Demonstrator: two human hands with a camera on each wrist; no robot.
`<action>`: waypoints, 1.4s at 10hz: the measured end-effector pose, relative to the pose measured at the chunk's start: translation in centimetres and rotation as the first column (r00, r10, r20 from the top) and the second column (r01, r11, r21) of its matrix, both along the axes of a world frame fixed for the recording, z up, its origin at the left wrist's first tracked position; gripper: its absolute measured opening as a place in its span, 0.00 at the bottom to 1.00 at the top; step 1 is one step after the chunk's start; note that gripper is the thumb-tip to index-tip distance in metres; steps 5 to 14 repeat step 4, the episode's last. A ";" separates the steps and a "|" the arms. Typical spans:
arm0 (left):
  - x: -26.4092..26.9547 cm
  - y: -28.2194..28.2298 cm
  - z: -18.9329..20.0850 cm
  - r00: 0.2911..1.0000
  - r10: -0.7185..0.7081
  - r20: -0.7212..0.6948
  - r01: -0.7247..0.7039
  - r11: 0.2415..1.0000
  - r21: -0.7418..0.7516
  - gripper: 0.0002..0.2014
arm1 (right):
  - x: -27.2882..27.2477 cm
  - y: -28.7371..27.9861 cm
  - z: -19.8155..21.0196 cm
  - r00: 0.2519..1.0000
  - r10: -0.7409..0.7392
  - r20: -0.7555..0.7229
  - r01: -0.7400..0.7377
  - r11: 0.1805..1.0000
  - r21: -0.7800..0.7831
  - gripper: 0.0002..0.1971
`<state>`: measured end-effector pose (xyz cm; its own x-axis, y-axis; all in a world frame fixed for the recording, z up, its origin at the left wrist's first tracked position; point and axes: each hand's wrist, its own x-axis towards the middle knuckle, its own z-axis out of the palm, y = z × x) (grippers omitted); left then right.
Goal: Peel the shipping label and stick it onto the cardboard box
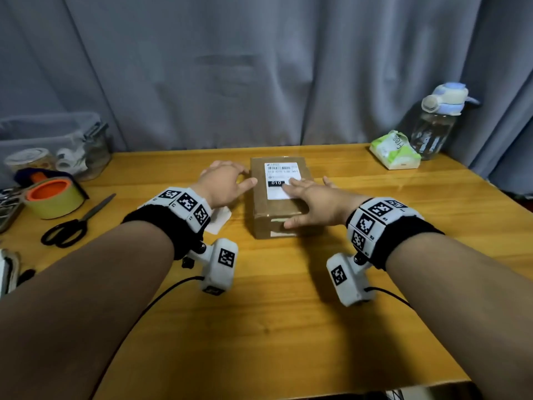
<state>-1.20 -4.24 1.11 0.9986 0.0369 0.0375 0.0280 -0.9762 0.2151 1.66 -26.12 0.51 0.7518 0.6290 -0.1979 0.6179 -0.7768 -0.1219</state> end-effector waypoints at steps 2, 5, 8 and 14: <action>0.8 0.9 1.1 0.993 0.097 0.071 -0.090 0.991 -0.101 0.21 | 1.5 3.7 0.2 0.991 -0.074 0.111 0.068 0.996 0.061 0.31; 2.5 2.3 2.3 0.976 0.106 0.192 -0.090 0.992 -0.093 0.20 | 3.1 5.2 1.2 0.984 -0.159 0.079 0.148 0.980 0.131 0.30; 2.5 2.3 2.3 0.976 0.106 0.192 -0.090 0.992 -0.093 0.20 | 3.1 5.2 1.2 0.984 -0.159 0.079 0.148 0.980 0.131 0.30; 2.5 2.3 2.3 0.976 0.106 0.192 -0.090 0.992 -0.093 0.20 | 3.1 5.2 1.2 0.984 -0.159 0.079 0.148 0.980 0.131 0.30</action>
